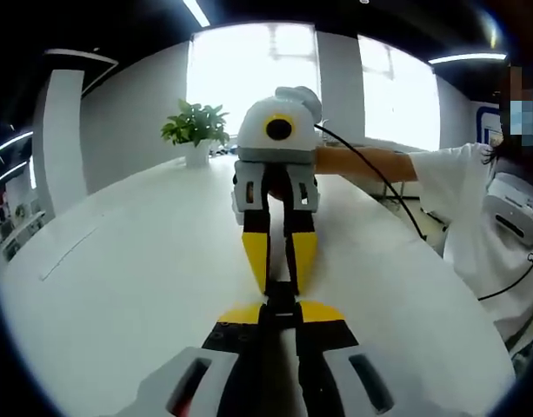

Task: Snap the two parts of the plastic buckle together until the buckle closes and remains connected.

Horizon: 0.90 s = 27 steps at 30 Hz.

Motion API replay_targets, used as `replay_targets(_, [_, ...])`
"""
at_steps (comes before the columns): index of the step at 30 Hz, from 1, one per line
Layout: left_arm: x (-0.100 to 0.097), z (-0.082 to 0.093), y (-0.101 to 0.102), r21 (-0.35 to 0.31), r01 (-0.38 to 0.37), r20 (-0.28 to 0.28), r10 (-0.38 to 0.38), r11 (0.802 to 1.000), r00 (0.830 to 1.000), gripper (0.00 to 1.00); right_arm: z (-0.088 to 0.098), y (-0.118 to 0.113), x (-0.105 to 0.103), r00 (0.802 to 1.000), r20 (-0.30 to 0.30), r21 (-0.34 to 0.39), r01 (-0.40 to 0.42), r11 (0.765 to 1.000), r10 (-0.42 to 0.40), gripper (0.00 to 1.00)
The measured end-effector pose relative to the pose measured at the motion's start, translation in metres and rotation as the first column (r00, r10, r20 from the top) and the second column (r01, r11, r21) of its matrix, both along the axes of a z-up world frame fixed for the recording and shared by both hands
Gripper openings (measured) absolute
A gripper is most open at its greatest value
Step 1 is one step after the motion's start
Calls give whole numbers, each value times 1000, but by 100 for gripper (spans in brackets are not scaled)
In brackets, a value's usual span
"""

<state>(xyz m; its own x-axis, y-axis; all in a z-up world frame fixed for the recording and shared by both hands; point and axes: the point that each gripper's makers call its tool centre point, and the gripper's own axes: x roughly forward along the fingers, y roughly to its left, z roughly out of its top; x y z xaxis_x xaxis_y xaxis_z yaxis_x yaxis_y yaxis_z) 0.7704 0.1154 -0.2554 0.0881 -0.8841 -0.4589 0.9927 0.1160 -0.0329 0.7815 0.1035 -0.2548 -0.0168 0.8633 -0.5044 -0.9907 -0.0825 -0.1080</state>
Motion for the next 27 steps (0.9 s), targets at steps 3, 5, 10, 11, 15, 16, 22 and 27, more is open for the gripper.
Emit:
replay_targets(3, [2, 1, 1, -17, -4, 34, 4, 1000, 999, 12, 0, -1, -1, 1000, -1, 13, 26, 1000, -26, 11])
replay_targets(5, [3, 0, 0, -26, -22, 24, 23, 999, 999, 12, 0, -1, -1, 1000, 5, 21, 30, 999, -30, 11])
replay_targets(10, [9, -1, -2, -31, -42, 2, 42, 999, 999, 17, 0, 2, -4, 1000, 11, 39, 29, 999, -29, 12])
replay_targets(11, [9, -1, -2, -31, -42, 0, 42, 999, 999, 18, 0, 2, -5, 1000, 10, 39, 29, 999, -29, 12])
replay_targets(15, [9, -2, -3, -26, -48, -11, 48, 998, 999, 21, 1, 3, -4, 999, 9, 42, 42, 998, -42, 17])
replay_targets(16, [8, -3, -4, -24, -50, -10, 49, 998, 999, 21, 1, 3, -3, 999, 8, 43, 47, 998, -47, 17])
replay_targets(22, [8, -1, -4, -12, -61, -1, 61, 998, 998, 23, 0, 1, -5, 998, -6, 57, 67, 996, -66, 17])
replay_targets(27, [9, 9, -5, -59, -86, -23, 85, 995, 996, 25, 0, -2, -7, 997, -7, 63, 80, 995, -79, 15])
